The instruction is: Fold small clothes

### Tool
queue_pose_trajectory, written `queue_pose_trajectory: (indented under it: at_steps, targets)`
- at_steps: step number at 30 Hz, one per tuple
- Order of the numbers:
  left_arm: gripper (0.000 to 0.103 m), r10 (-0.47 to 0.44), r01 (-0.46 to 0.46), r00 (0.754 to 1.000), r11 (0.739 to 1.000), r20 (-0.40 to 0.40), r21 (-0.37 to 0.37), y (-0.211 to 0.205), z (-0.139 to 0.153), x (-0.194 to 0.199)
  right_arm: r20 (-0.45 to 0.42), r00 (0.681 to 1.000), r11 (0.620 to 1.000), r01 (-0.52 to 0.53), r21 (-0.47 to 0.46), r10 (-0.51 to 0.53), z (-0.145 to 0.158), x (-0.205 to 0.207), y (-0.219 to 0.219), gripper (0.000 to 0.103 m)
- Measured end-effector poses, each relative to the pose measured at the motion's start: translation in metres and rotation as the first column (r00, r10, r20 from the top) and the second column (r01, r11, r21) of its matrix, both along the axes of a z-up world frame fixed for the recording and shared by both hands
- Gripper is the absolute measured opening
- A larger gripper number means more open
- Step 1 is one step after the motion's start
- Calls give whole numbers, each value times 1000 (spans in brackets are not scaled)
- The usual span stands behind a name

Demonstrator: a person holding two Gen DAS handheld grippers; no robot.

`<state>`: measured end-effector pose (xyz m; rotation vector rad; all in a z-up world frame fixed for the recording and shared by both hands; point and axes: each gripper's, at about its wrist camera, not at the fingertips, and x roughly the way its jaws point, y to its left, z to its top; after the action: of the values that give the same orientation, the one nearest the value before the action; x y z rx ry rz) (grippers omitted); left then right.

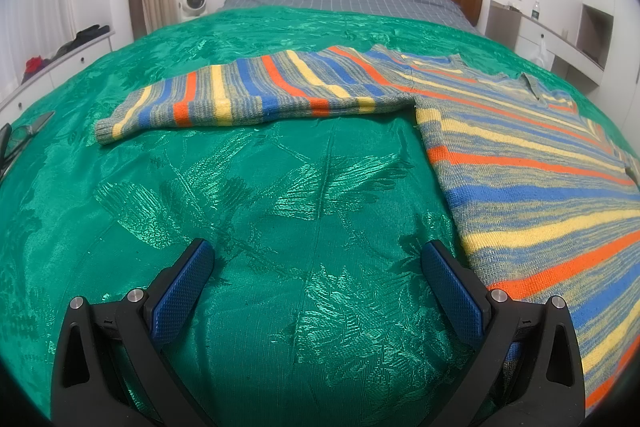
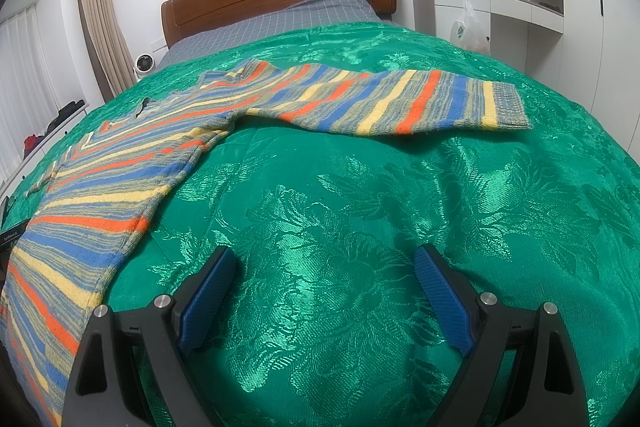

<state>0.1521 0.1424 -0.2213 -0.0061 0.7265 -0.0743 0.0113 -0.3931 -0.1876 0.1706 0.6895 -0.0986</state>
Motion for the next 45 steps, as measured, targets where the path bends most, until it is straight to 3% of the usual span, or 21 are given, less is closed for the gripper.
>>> queue_pose_trajectory:
  at_steps: [13,17,19,22,26,28,30,31,32,34,37,38,39,42,45]
  targets:
    - [103,-1,1,1000,1000,0,-1,0,0,0,-10,1000,1000,4,-8,-4,1,1,1,90]
    - [103,0,0,1000,1000,-2,2,0,0,0,-78,997,1000,4,-11,-5,9,6,2,92]
    - [103,1,-1,1000,1000,-5,7,0,0,0,-141,990,999,-17,47,23,19,10,-5,93]
    - [103,4,-4,1000,1000,-5,14,0,0,0,-119,992,969,-3,246,33,38,6,-36,93]
    - [103,6,-6,1000,1000,-8,19,-1,0,0,-30,991,890,134,435,-134,62,6,-114,93]
    - [103,8,-7,1000,1000,-10,24,-2,1,0,-60,977,831,204,518,-203,57,19,-157,93]
    - [103,10,-9,1000,1000,-14,28,-3,2,0,-141,966,756,259,601,-219,39,33,-186,82]
    - [103,11,-10,1000,1000,-15,29,-3,2,0,-203,952,694,305,652,-228,24,40,-203,80]
    - [103,11,-11,1000,999,-16,31,-3,2,0,-217,947,657,321,683,-237,17,43,-211,79]
    - [103,12,-12,1000,999,-18,34,-4,2,0,-206,945,617,323,718,-254,13,49,-220,75]
    - [103,11,-11,1000,999,-21,38,-4,2,1,-221,946,620,323,715,-238,9,61,-223,45]
    - [103,12,-11,1000,999,-22,40,-4,2,1,-260,937,636,350,688,-234,4,67,-220,16]
    - [103,13,-12,1000,999,-22,41,-4,2,1,-296,924,647,381,660,-243,0,71,-215,3]
    - [103,14,-14,1000,999,-20,40,-4,2,0,-293,908,669,419,614,-299,12,70,-215,3]
    - [103,13,-12,1000,999,-15,32,-3,2,-1,-193,945,741,326,587,-263,56,86,-195,3]
